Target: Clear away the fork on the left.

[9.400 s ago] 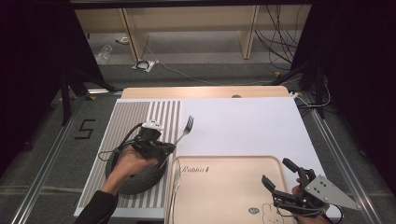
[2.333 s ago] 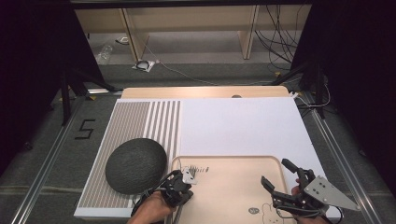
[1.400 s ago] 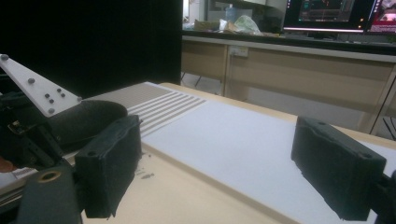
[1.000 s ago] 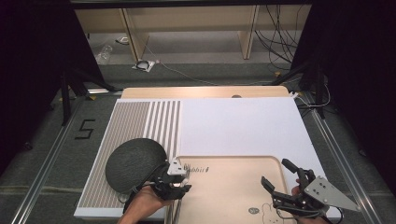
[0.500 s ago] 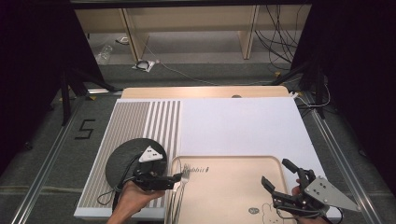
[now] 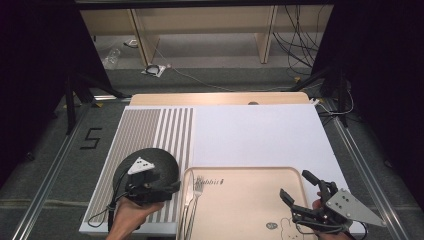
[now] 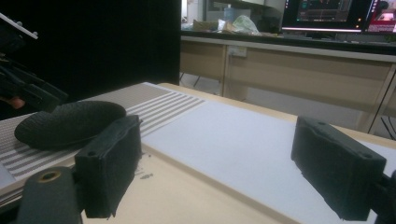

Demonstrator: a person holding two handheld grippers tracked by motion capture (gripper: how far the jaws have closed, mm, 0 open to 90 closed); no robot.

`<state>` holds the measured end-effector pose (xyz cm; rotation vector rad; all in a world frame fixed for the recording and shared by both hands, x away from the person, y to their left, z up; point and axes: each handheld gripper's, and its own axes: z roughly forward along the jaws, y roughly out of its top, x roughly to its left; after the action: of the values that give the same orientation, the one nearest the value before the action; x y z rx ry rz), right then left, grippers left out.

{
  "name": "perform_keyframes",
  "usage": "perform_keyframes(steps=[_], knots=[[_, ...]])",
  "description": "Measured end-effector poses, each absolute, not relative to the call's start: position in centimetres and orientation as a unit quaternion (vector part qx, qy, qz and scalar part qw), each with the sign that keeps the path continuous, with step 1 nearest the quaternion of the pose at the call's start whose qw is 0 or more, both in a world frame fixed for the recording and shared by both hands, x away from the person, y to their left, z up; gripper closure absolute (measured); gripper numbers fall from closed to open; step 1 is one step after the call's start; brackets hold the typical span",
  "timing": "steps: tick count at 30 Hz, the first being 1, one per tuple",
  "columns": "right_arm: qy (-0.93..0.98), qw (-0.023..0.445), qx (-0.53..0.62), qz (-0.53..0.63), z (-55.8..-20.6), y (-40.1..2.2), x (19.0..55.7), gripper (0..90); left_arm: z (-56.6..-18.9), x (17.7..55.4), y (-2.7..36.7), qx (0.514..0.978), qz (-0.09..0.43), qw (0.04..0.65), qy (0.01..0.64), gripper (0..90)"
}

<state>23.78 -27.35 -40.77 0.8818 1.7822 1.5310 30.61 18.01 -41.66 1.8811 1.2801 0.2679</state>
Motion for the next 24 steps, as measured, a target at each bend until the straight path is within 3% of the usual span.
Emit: perform_keyframes(steps=[24], knots=[[0.676, 0.308, 0.336, 0.579, -40.8, -27.4, 23.8, 17.0, -41.9, 29.5, 21.3, 0.707, 0.111, 0.422, 0.557, 16.0]])
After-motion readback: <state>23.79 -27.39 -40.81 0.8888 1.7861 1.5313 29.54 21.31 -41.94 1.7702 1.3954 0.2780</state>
